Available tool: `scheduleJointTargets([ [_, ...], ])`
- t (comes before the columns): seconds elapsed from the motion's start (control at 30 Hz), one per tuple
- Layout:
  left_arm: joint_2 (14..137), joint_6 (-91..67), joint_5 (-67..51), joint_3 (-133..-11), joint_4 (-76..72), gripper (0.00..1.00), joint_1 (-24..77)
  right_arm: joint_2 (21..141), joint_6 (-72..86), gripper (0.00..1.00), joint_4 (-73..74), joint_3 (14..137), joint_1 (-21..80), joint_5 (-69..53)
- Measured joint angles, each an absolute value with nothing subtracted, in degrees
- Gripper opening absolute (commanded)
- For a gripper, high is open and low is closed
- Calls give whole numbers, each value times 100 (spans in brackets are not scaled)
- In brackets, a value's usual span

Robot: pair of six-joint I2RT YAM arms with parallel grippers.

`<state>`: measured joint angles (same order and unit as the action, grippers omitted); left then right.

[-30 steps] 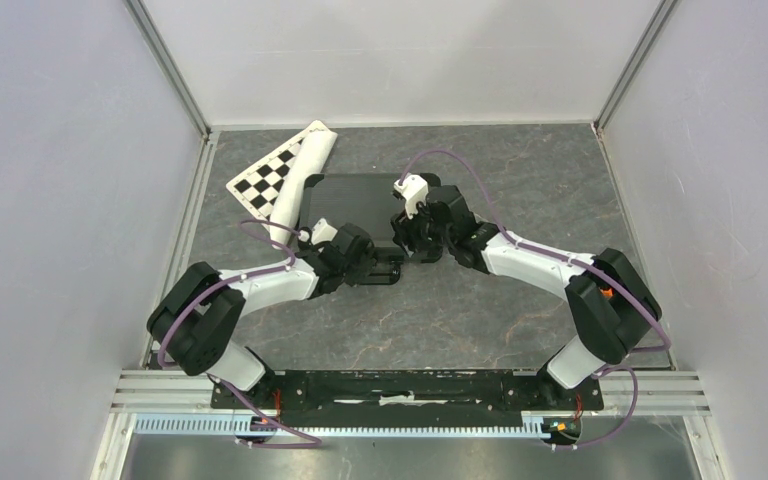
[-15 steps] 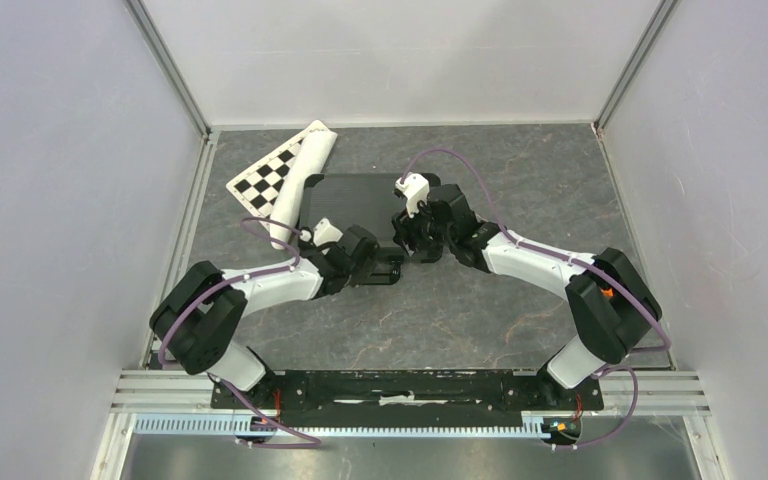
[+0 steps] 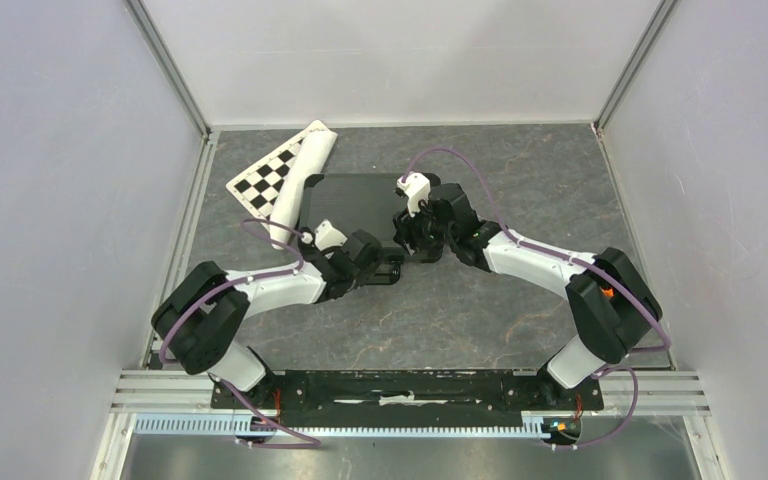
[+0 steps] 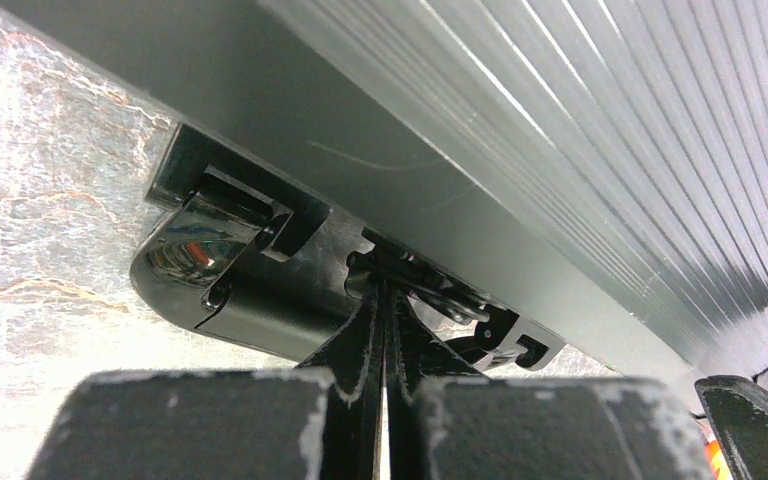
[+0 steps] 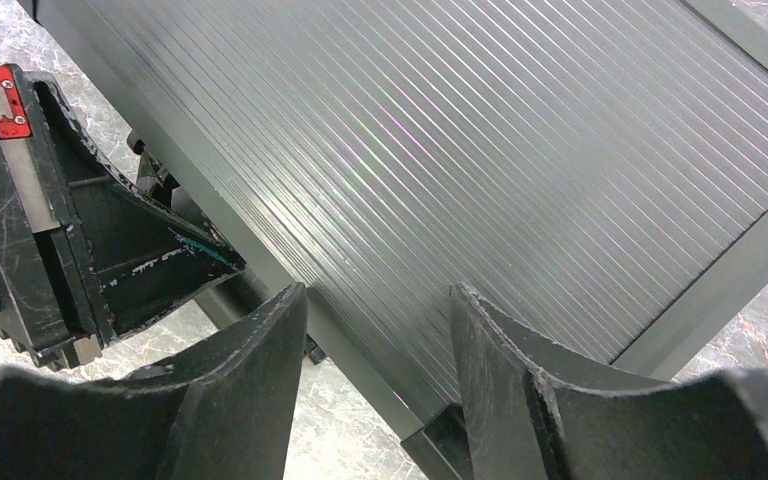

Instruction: Pack up texas hold em set

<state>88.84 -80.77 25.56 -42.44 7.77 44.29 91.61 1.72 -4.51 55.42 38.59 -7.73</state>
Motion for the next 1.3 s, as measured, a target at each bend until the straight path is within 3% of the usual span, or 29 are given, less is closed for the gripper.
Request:
scheduleJointTargets([
  [0.23, 8844, -8217, 2521, -4141, 661, 2, 4429, 9161, 180, 60, -451, 5542, 3850, -786],
  [0.47, 8986, -8600, 2764, -4866, 2058, 2, 4407, 9159, 193, 59, -456, 5542, 3835, -808],
  [1.3, 9507, -9391, 3020, -5030, 2261, 2, 4327, 9131, 231, 58, -471, 5509, 3765, -902],
])
